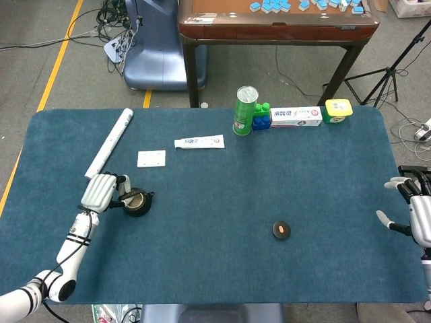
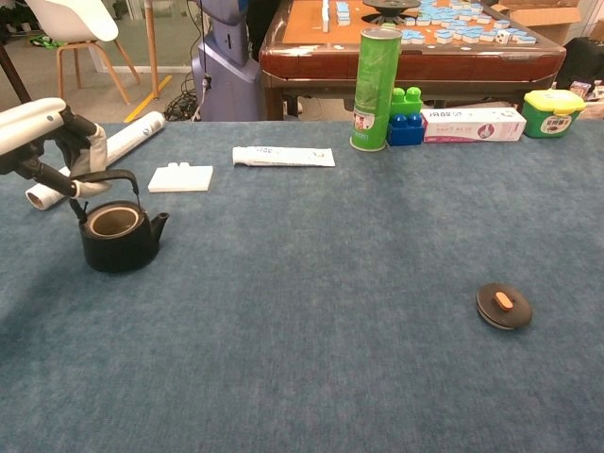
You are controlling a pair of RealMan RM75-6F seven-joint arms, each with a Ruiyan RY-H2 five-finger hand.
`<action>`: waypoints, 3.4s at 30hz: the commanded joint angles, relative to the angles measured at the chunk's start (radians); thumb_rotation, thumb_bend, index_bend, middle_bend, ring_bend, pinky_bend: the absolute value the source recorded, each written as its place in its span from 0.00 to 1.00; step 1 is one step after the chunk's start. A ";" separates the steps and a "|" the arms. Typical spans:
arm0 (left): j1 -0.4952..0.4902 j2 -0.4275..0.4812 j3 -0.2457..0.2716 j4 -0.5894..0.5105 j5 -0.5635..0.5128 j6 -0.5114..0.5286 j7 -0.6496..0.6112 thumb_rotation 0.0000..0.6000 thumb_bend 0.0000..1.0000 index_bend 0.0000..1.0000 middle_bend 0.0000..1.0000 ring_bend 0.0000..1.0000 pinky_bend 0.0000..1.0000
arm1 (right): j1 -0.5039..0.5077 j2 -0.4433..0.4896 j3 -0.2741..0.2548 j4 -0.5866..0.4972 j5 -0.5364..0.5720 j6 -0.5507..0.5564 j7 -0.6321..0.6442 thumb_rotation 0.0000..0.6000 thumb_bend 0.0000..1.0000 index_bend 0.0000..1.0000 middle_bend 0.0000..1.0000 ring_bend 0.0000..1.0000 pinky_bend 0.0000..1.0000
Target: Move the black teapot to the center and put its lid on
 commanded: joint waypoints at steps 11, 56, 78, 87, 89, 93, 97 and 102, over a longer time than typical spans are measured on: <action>-0.076 0.050 -0.041 -0.104 0.026 -0.022 -0.037 1.00 0.27 0.66 0.78 0.59 0.46 | -0.004 -0.003 -0.003 -0.004 -0.004 0.006 -0.004 1.00 0.22 0.35 0.30 0.10 0.12; -0.340 -0.220 -0.059 0.031 -0.021 -0.171 0.071 1.00 0.27 0.63 0.75 0.58 0.46 | -0.056 0.005 -0.015 0.018 0.011 0.038 0.034 1.00 0.22 0.35 0.30 0.10 0.12; -0.324 -0.170 -0.032 -0.053 -0.095 -0.226 0.142 1.00 0.24 0.18 0.26 0.26 0.34 | -0.064 0.006 -0.014 0.014 -0.001 0.047 0.037 1.00 0.22 0.35 0.30 0.10 0.12; -0.300 -0.118 -0.031 -0.119 -0.110 -0.214 0.144 1.00 0.22 0.05 0.14 0.17 0.29 | -0.063 0.006 -0.013 0.013 -0.005 0.045 0.038 1.00 0.22 0.35 0.30 0.10 0.12; -0.286 -0.095 -0.029 -0.138 -0.111 -0.203 0.137 1.00 0.22 0.05 0.14 0.17 0.29 | -0.062 0.007 -0.013 0.012 -0.008 0.043 0.037 1.00 0.22 0.35 0.30 0.10 0.12; -0.253 -0.051 -0.030 -0.168 -0.110 -0.164 0.120 1.00 0.22 0.05 0.14 0.17 0.29 | -0.054 0.007 -0.014 0.009 -0.015 0.034 0.032 1.00 0.22 0.35 0.30 0.10 0.12; -0.211 0.002 -0.033 -0.201 -0.121 -0.122 0.110 1.00 0.22 0.05 0.14 0.17 0.29 | -0.042 0.007 -0.015 0.005 -0.027 0.019 0.027 1.00 0.22 0.35 0.30 0.10 0.12; -0.147 0.090 -0.027 -0.251 -0.138 -0.075 0.098 1.00 0.22 0.05 0.14 0.17 0.29 | -0.025 0.009 -0.016 0.001 -0.041 0.000 0.022 1.00 0.22 0.35 0.30 0.10 0.12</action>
